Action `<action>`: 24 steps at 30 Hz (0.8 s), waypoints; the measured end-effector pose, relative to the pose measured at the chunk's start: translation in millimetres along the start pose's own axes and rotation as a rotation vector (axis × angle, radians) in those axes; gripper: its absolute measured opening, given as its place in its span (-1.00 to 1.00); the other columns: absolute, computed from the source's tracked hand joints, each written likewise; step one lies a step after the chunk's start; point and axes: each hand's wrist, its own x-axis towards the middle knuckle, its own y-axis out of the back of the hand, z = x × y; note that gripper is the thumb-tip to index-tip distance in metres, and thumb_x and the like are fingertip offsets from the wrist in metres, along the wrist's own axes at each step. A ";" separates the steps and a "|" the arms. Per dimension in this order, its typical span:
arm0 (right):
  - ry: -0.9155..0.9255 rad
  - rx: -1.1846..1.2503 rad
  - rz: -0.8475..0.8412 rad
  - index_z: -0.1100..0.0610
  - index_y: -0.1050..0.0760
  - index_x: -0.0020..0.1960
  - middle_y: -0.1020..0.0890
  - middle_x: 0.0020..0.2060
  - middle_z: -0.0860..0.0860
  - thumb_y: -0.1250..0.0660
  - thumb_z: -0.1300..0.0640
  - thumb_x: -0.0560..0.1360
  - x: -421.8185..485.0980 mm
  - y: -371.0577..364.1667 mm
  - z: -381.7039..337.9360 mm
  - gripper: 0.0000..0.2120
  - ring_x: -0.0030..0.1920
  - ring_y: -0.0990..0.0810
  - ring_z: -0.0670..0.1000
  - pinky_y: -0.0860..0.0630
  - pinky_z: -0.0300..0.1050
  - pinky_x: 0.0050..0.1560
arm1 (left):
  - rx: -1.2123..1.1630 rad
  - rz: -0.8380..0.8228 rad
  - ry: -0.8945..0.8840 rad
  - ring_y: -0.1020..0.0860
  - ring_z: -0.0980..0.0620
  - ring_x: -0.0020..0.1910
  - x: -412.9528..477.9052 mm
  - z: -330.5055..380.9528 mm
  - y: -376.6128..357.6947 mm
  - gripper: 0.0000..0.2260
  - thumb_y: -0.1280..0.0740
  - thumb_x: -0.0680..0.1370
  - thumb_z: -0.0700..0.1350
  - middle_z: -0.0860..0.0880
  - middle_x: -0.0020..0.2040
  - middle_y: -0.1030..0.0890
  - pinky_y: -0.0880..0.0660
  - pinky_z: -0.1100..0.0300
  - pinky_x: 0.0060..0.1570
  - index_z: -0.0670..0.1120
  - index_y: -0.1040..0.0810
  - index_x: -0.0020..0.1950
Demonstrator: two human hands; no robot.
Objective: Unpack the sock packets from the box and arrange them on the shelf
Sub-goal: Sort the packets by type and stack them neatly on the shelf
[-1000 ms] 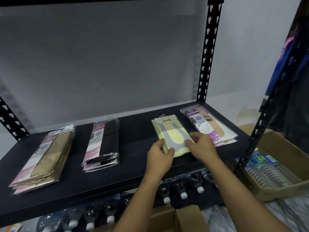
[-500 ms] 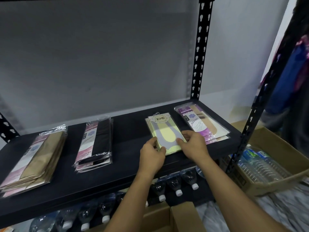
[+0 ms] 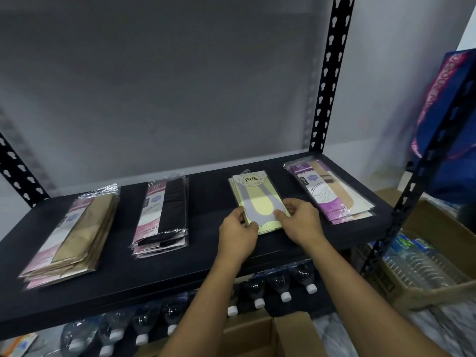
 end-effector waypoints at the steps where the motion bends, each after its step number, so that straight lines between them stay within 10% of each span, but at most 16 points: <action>1: 0.000 0.004 -0.006 0.25 -0.56 0.16 -0.67 0.05 0.10 -0.39 0.22 0.46 0.2 -4.0 -1.9 -0.72 -0.07 -0.55 -0.07 -0.42 -0.27 -0.01 | 0.000 0.008 0.003 -0.58 0.11 0.13 1.7 -1.0 3.3 -0.54 -0.32 0.54 -0.25 0.02 0.27 -0.59 -0.49 0.25 0.07 -0.09 -0.40 0.45; 5: -0.003 0.034 -0.039 0.23 -0.57 0.16 -0.67 0.04 0.09 -0.39 0.21 0.47 0.8 -23.0 -11.1 -0.73 -0.05 -0.57 -0.04 -0.43 -0.27 -0.03 | 0.027 0.053 0.003 -0.61 0.10 -0.07 7.5 -4.6 18.5 -0.61 -0.28 0.52 -0.28 0.18 -0.09 -0.61 -0.58 0.14 -0.01 -0.06 -0.51 0.33; 10: -0.021 0.078 -0.066 0.21 -0.58 0.11 -0.67 0.01 0.07 -0.39 0.22 0.46 3.0 -38.8 -19.7 -0.77 -0.10 -0.56 -0.06 -0.44 -0.26 -0.09 | 0.036 0.065 -0.010 -0.55 0.28 -0.14 10.2 -7.4 33.3 -0.60 -0.25 0.54 -0.30 0.14 0.03 -0.60 -0.46 0.41 -0.22 -0.05 -0.50 0.35; 24: -0.013 0.064 -0.064 0.22 -0.56 0.14 -0.66 0.04 0.09 -0.38 0.18 0.48 4.3 -51.9 -24.1 -0.75 -0.08 -0.56 -0.05 -0.45 -0.24 -0.06 | -0.009 0.069 -0.033 -0.57 0.22 -0.06 13.3 -10.6 43.8 -0.61 -0.24 0.54 -0.30 0.11 0.06 -0.60 -0.49 0.33 -0.13 -0.05 -0.48 0.35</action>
